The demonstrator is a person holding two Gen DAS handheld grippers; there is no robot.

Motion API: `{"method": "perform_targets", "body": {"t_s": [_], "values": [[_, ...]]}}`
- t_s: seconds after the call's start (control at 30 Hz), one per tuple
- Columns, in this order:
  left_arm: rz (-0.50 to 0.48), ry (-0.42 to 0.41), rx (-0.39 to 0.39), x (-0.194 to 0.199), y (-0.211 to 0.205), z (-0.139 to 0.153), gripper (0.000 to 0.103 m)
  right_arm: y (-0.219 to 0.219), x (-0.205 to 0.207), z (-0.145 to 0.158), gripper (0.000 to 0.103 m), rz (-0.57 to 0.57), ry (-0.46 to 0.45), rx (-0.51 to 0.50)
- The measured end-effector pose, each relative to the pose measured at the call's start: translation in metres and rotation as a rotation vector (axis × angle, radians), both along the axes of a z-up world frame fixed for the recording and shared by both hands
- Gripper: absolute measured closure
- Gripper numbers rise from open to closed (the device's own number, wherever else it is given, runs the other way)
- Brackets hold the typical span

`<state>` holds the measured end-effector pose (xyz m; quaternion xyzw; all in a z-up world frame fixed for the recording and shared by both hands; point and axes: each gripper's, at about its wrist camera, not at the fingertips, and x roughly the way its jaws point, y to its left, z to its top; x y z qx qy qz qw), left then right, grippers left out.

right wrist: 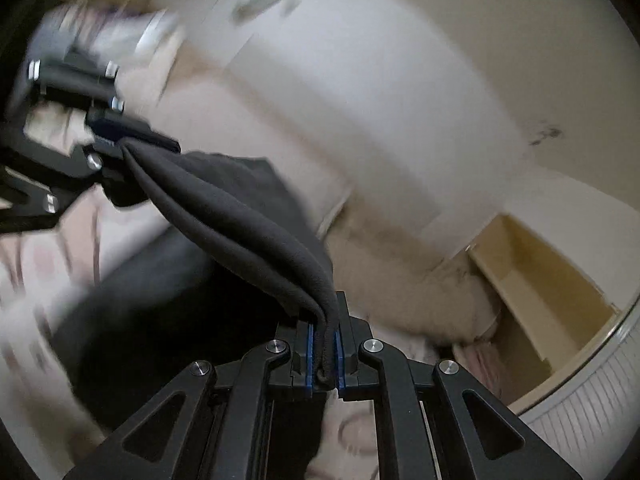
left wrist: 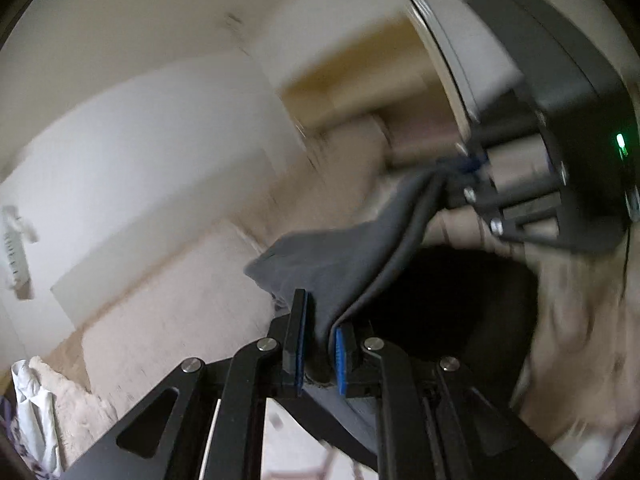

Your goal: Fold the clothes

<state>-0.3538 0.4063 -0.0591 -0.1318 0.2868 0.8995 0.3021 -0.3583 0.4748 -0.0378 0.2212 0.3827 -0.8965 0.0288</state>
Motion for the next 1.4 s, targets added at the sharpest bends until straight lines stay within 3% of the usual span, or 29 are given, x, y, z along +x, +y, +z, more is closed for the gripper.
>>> {"method": "perform_targets", "body": {"t_s": [0.07, 0.17, 0.33, 0.47, 0.5, 0.53, 0.57, 0.63, 0.77, 0.83, 0.93, 1.17, 1.3, 1.4], "values": [[-0.022, -0.014, -0.052, 0.013, 0.009, -0.039, 0.091, 0.004, 0.005, -0.054, 0.094, 0.005, -0.109, 0.059], [-0.040, 0.022, -0.067, 0.031, 0.013, -0.053, 0.091, 0.006, 0.018, -0.098, 0.094, 0.001, -0.134, 0.149], [-0.080, 0.101, -0.123, 0.050, 0.022, -0.054, 0.090, 0.015, 0.032, -0.104, 0.094, -0.030, -0.105, 0.155], [-0.080, 0.086, -0.140, 0.050, 0.016, -0.051, 0.078, 0.020, 0.037, -0.105, 0.093, -0.046, -0.111, 0.208], [-0.075, 0.077, -0.138, 0.051, 0.010, -0.050, 0.068, 0.021, 0.037, -0.107, 0.074, -0.068, -0.122, 0.226], [-0.070, 0.060, -0.121, 0.051, 0.004, -0.046, 0.053, 0.023, 0.036, -0.109, 0.037, -0.091, -0.130, 0.242], [-0.066, 0.036, -0.095, 0.051, -0.002, -0.042, 0.045, 0.026, 0.036, -0.106, 0.022, -0.115, -0.121, 0.246], [-0.064, -0.024, -0.043, 0.052, -0.015, -0.035, 0.030, 0.030, 0.037, -0.100, 0.016, -0.161, -0.105, 0.249], [-0.074, -0.229, 0.046, 0.051, -0.036, -0.025, 0.024, 0.043, 0.047, -0.078, 0.016, -0.208, -0.167, 0.132], [-0.068, -0.279, 0.064, 0.058, -0.045, -0.017, 0.022, 0.044, 0.057, -0.062, 0.016, -0.228, -0.172, 0.038], [-0.045, -0.277, 0.100, 0.078, -0.061, 0.000, 0.010, 0.040, 0.075, -0.035, 0.016, -0.254, -0.147, -0.126], [0.056, -0.291, 0.199, 0.133, -0.111, 0.031, 0.007, 0.020, 0.097, 0.008, 0.016, -0.328, -0.128, -0.581], [0.127, -0.313, 0.264, 0.163, -0.143, 0.046, 0.007, -0.004, 0.118, 0.016, 0.016, -0.332, -0.118, -0.715], [0.171, -0.310, 0.288, 0.187, -0.166, 0.053, 0.002, -0.021, 0.139, 0.023, 0.016, -0.426, -0.098, -0.708]]}}
